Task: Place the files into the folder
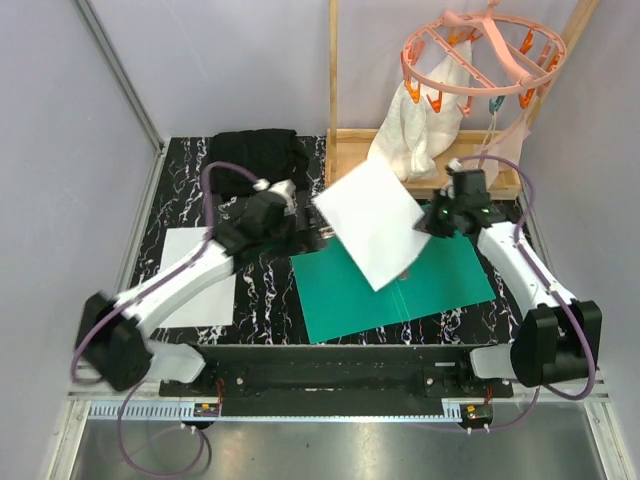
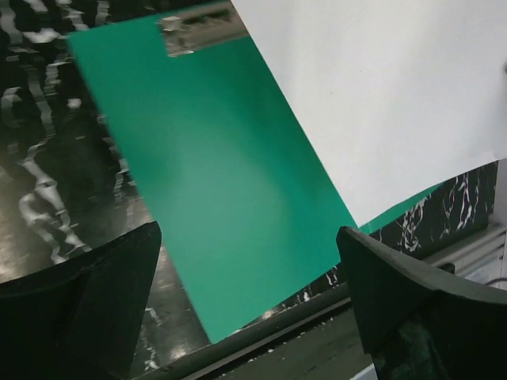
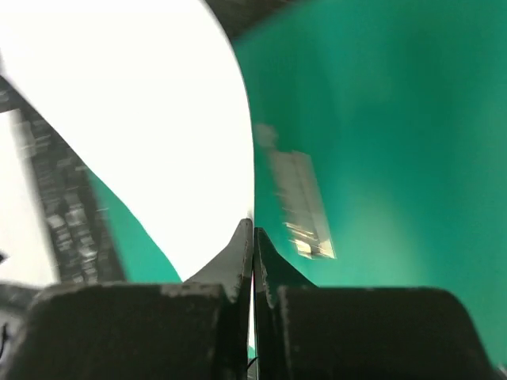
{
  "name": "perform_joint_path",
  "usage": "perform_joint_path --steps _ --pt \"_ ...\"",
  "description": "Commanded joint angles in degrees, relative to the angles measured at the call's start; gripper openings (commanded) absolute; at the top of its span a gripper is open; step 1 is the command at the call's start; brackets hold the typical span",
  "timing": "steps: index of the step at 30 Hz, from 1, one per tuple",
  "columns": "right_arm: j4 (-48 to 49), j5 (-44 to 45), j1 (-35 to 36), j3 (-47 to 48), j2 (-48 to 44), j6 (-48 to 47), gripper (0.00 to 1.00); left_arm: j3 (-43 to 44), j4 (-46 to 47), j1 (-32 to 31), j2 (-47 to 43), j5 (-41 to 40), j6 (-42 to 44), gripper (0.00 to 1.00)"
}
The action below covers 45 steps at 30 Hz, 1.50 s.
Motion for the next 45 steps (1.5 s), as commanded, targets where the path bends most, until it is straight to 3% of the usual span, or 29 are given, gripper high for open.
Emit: perform_joint_path --steps 1,3,5,11,19,35,45 --pt "-8.1 7.5 -10.2 -6.7 -7.1 -4.0 0.0 13.0 7.6 -8.8 15.5 0.8 0.3 0.96" --pt "-9.1 6.9 -16.5 -7.9 -8.2 -5.1 0.0 17.1 7.8 -10.3 24.2 5.2 -2.1 0.96" --pt "-10.5 8.5 -18.3 -8.2 -8.3 -5.6 0.0 21.1 8.4 -12.1 30.2 8.7 -5.2 0.94" --pt "-13.4 12.9 -20.6 -8.2 -8.0 -5.3 0.0 23.4 10.0 -13.5 37.0 13.2 -8.6 0.93" --pt "-12.4 6.9 -21.1 -7.4 -3.0 -8.6 0.0 20.8 10.1 -13.4 36.1 12.6 -6.9 0.93" --pt "-12.9 12.6 -21.1 -3.1 0.5 -17.3 0.0 20.0 10.4 -12.1 34.0 12.0 -6.3 0.93" --pt "-11.3 10.0 -21.1 -3.8 0.4 -19.9 0.0 19.3 10.1 -12.1 33.6 11.5 -5.9 0.93"
